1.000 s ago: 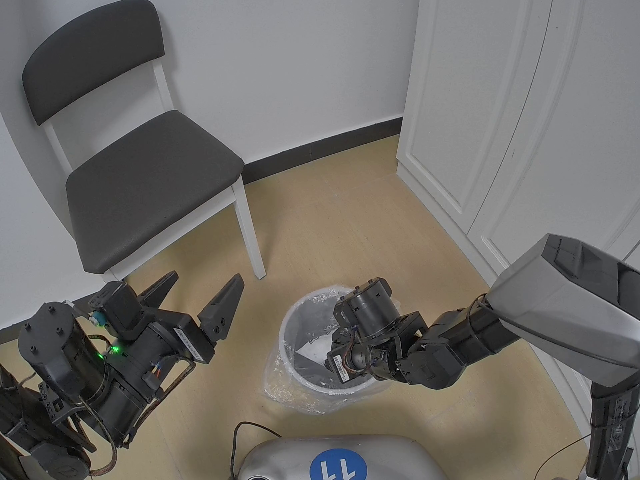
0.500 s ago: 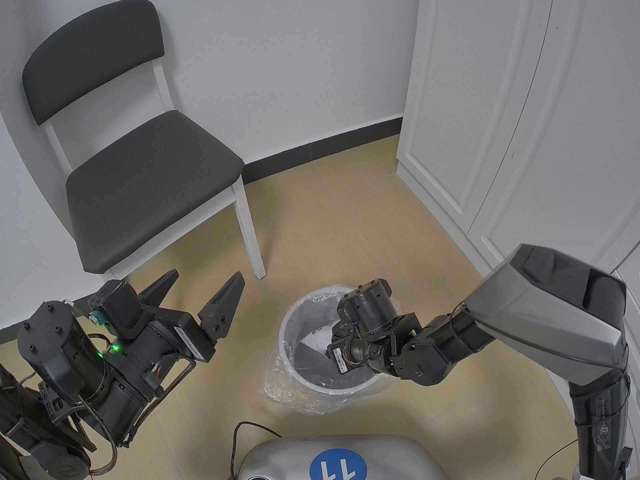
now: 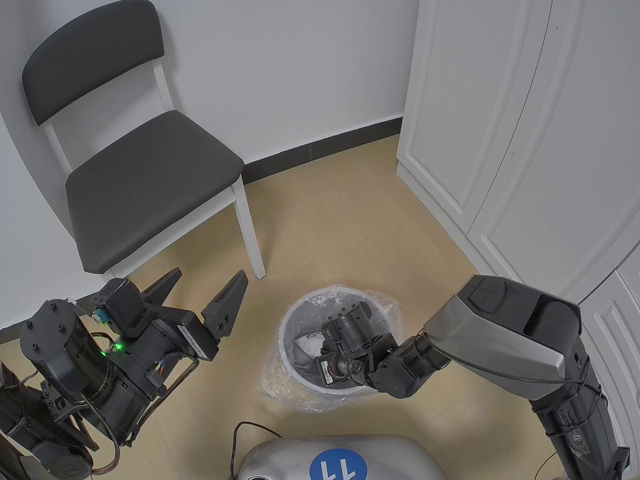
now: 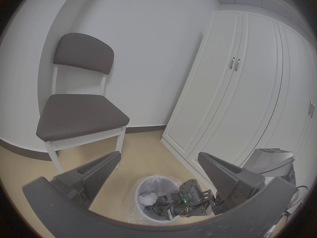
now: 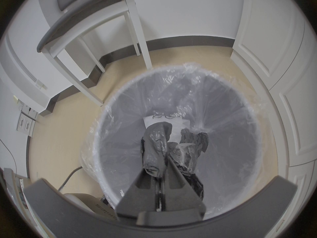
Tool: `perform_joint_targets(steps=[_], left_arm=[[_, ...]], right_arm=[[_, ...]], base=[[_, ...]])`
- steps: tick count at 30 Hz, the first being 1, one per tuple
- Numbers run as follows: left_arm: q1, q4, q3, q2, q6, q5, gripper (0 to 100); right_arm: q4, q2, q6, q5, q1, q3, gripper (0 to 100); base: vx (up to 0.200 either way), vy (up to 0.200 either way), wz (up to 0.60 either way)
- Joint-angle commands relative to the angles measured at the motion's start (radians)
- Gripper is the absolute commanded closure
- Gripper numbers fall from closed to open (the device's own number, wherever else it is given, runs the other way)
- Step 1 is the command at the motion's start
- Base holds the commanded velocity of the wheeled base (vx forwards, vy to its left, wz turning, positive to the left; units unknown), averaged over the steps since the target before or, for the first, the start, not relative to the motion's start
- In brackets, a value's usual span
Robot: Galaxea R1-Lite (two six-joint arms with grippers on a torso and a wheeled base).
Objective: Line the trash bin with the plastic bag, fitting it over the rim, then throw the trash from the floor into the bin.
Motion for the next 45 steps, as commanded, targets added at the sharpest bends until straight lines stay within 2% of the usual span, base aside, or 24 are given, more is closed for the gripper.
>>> perform_joint_targets(steps=[1, 10, 17, 26, 36, 45], left_arm=[[-0.001, -0.001, 0.001, 0.002, 0.000, 0.000, 0], [-0.001, -0.001, 0.001, 0.001, 0.000, 0.001, 0], [-0.002, -0.001, 0.004, 0.001, 0.000, 0.001, 0], [-0.006, -0.001, 0.001, 0.007, 0.000, 0.001, 0], [-0.010, -0.001, 0.004, 0.012, 0.000, 0.001, 0], [-0.013, -0.001, 0.004, 0.007, 0.000, 0.001, 0]], right_arm=[[-0.003, 0.029, 0.003, -0.004, 0.000, -0.007, 100], [0.000, -0.188, -0.028, -0.015, -0.009, 0.116, 100], [0.006, -0.119, -0.118, -0.017, -0.023, 0.139, 100], [-0.006, 0.018, -0.101, -0.014, 0.000, 0.054, 100], [-0.017, 0.050, -0.017, -0.009, 0.002, -0.015, 100], [-0.009, -0.083, -0.038, -0.017, -0.015, 0.074, 100]], base=[[0.000, 0.000, 0.00], [0.000, 0.000, 0.00], [0.000, 0.000, 0.00], [0.000, 0.000, 0.00], [0.000, 0.000, 0.00], [0.000, 0.000, 0.00]])
